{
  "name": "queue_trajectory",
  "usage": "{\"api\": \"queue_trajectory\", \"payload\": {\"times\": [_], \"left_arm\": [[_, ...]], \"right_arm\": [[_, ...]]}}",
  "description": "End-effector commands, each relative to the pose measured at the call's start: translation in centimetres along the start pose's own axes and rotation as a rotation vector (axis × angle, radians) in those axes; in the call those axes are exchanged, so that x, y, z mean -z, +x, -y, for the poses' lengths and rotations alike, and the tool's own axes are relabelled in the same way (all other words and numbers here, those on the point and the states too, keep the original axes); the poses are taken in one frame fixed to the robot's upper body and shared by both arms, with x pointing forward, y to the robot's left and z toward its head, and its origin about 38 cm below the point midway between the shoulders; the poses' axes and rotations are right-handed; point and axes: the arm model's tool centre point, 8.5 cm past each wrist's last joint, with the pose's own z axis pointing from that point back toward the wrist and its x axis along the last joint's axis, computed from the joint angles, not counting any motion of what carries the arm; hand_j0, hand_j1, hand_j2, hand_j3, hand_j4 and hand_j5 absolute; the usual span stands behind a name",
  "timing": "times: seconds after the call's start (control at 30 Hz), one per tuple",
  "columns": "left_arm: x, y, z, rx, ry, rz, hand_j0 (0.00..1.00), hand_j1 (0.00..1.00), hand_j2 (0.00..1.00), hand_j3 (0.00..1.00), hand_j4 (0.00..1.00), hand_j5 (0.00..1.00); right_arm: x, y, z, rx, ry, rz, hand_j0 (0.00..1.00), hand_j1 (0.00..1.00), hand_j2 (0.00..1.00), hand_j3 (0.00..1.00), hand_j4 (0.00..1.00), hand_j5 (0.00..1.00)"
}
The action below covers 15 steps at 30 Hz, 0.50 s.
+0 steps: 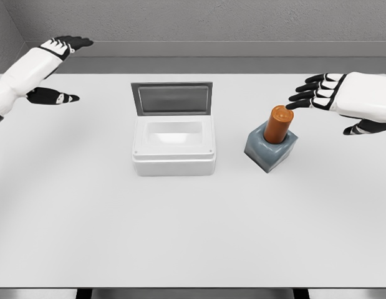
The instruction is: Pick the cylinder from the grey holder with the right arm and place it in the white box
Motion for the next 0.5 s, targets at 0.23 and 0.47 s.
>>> {"api": "queue_trajectory", "payload": {"times": [0.23,0.47], "left_arm": [[1.3,2.3,3.9,-0.535,0.101,0.121,1.0,1.0,1.0,1.0,1.0,1.0],[2.2,2.9,3.5,-0.921,0.027,0.134,1.0,1.0,1.0,1.0,1.0,1.0]], "right_arm": [[-0.1,0.0,0.2,0.007,-0.016,-0.001,1.0,1.0,1.0,1.0,1.0,1.0],[2.1,0.4,2.0,-0.056,0.163,0.059,1.0,1.0,1.0,1.0,1.0,1.0]]}}
